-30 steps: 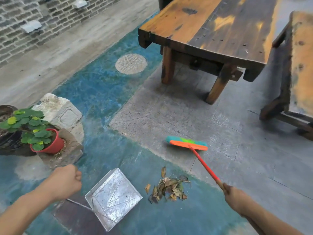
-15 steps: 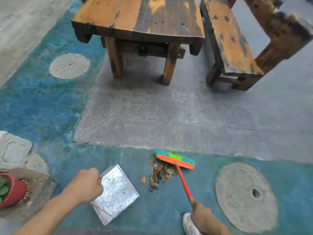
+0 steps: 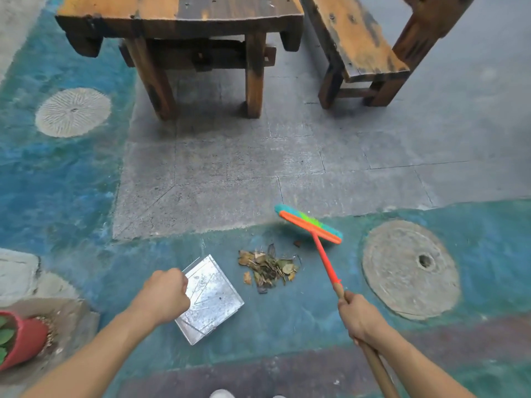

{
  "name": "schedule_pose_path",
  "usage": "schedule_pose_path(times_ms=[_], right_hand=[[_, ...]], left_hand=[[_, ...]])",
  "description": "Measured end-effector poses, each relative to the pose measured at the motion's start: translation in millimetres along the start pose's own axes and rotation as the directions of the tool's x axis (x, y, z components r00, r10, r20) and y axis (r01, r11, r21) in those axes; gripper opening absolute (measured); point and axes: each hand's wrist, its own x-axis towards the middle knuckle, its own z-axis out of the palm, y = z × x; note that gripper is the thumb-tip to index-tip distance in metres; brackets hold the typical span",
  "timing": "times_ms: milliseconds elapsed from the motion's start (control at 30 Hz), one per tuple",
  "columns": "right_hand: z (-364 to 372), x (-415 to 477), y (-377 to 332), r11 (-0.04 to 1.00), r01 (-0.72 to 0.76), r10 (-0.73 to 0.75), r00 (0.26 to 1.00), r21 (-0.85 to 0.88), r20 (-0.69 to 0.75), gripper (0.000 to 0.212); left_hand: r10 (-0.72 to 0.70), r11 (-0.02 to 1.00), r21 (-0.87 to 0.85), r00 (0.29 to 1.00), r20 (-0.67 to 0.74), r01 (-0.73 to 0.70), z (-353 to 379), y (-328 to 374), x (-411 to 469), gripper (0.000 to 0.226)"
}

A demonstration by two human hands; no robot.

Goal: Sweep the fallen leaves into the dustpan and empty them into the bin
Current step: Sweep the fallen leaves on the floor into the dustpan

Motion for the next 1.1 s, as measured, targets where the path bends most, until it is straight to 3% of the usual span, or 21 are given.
schedule_pose_path(times_ms=[167,333,500,767,967,1100], right_hand=[[46,10,10,0.998,-0.038,0.036,0.998,0.041,0.054,0.028],[87,14,3,0.997,-0.014,0.015,1.000,0.073,-0.012,0.037],[94,29,-36,0.995,0.038,-0.036,0.999,0.091,-0.022,0.035],[157,-22,-74,0.994,0.106,-0.106,0.983,0.004,0.152,0.034],[200,-107,-56,0.954,0.000,-0.086,0.958,0.300,0.274,0.031],[176,-152,-48,0.862,-0.004,-0.192,0.922,0.507,0.335,0.042]], left_hand=[[0.023,0.999,0.044,1.000,-0.002,-0.023,24,10,7,0.010],[0.016,0.999,-0.048,0.997,-0.078,-0.019,14,10,23,0.018],[0.104,0.990,-0.082,0.989,-0.109,-0.113,14,5,39,0.017],[0.129,0.990,-0.058,0.991,-0.030,-0.130,10,-9,64,0.012],[0.183,0.982,-0.049,0.982,-0.042,-0.185,3,12,71,0.013],[0.179,0.983,-0.018,0.982,-0.057,-0.180,-1,15,75,0.007]])
